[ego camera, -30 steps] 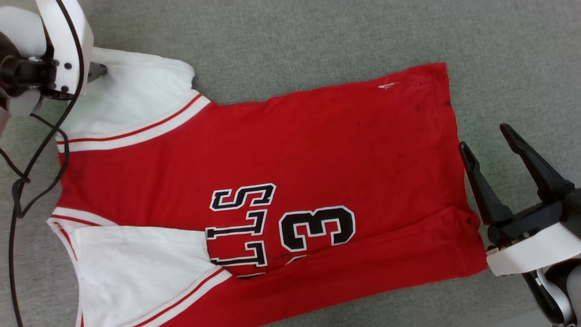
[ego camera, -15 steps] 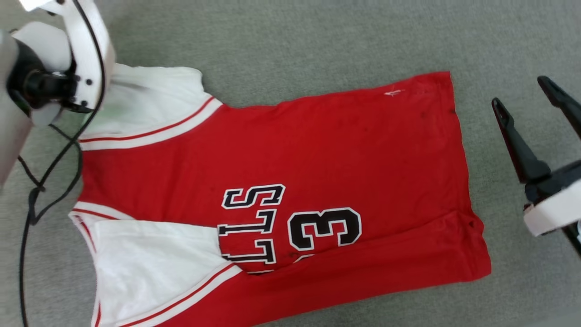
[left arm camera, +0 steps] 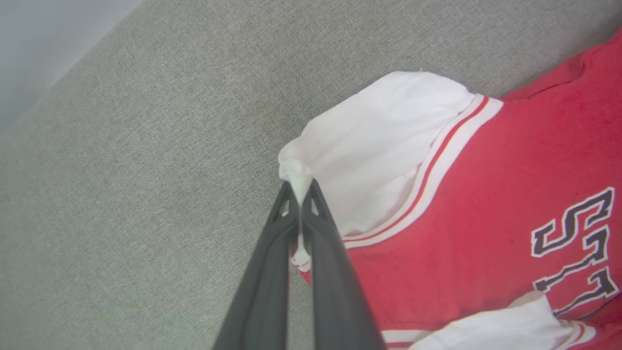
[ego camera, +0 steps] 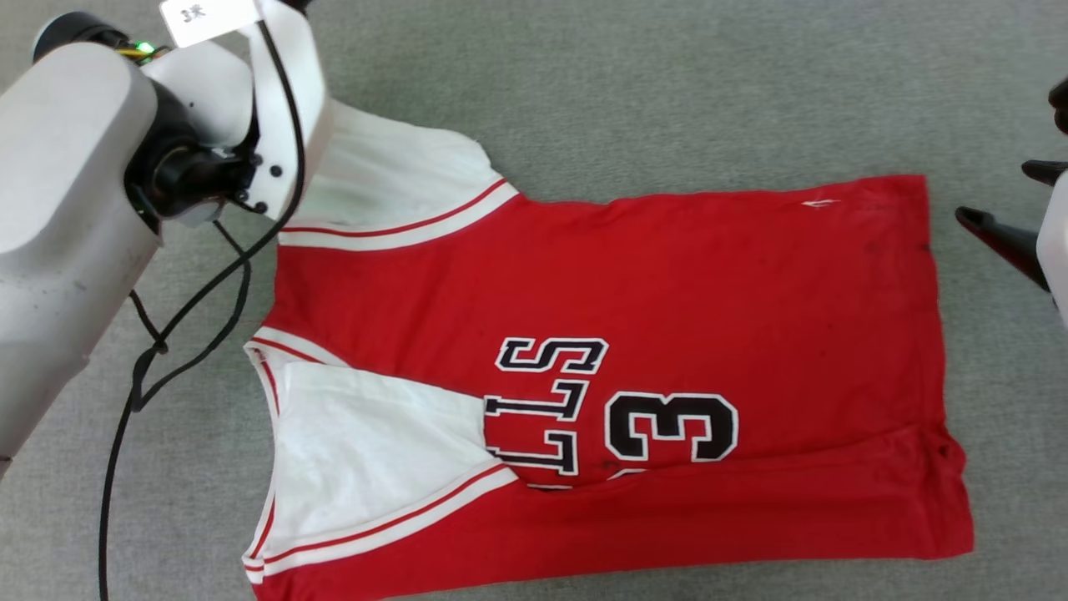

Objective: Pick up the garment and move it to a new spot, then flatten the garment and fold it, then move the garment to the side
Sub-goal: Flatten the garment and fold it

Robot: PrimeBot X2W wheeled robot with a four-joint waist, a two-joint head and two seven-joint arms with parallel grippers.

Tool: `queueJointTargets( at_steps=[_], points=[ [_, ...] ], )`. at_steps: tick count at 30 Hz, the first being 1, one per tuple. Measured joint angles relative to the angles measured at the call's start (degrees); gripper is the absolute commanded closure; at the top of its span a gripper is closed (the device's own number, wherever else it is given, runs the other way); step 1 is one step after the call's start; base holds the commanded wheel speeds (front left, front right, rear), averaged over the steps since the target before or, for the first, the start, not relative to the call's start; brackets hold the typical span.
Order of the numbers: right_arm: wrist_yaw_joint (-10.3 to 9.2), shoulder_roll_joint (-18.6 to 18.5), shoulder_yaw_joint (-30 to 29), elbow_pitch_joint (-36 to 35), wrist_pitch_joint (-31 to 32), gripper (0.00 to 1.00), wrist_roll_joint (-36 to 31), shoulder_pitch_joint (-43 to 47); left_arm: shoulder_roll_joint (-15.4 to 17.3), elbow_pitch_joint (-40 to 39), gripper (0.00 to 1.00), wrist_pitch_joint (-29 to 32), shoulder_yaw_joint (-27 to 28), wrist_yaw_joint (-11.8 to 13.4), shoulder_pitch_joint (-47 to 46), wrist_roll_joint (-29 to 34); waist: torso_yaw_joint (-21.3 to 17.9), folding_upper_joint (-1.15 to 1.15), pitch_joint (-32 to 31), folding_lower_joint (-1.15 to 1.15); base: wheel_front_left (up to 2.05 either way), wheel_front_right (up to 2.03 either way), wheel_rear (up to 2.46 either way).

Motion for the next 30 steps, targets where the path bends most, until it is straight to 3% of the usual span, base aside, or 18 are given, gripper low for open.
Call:
queueJointTargets(
  at_steps=[7, 14, 18, 19, 20, 30],
  points=[
    [-0.01, 2.22, 4.58, 10.22, 9.04, 0.00, 4.05, -8.81, -0.90, -2.80, 1.00, -0.67, -0.34, -0.05, -1.21, 0.73, 2.58, 0.00, 2.38, 0.00, 0.00, 0.00, 0.00],
    [-0.01, 5.76, 8.71, 18.28, 7.59, 0.00, 3.21, -11.05, -1.58, -4.11, 1.00, -1.33, -0.49, -0.25, -2.24, 1.07, 4.55, 0.00, 5.08, 0.00, 0.00, 0.00, 0.00],
    [-0.13, 5.44, 11.07, 20.18, 6.13, 0.00, 4.54, -10.98, -1.45, -4.34, 1.00, -1.85, -0.78, -0.35, -2.29, 1.22, 5.16, 0.00, 6.13, 0.00, 0.00, 0.00, 0.00],
    [-0.13, 5.26, 11.48, 20.47, 5.78, 0.24, 5.09, -11.00, -1.37, -4.34, 1.00, -1.90, -0.87, -0.47, -2.27, 1.21, 5.17, 0.00, 6.17, 0.00, 0.00, 0.00, 0.00],
    [-0.13, 5.03, 11.98, 20.68, 5.15, 1.00, 5.41, -11.09, -1.37, -4.33, 1.00, -2.02, -0.96, -0.48, -2.22, 1.18, 5.14, 0.00, 6.11, 0.00, 0.00, 0.00, 0.00],
    [-0.01, 5.46, 16.00, 22.38, -4.95, 1.00, 7.93, -10.84, -0.16, -3.63, 1.00, -6.84, -1.23, -0.93, 1.79, -0.25, 4.29, 0.00, 0.47, 0.00, 0.00, 0.00, 0.00]
  ],
)
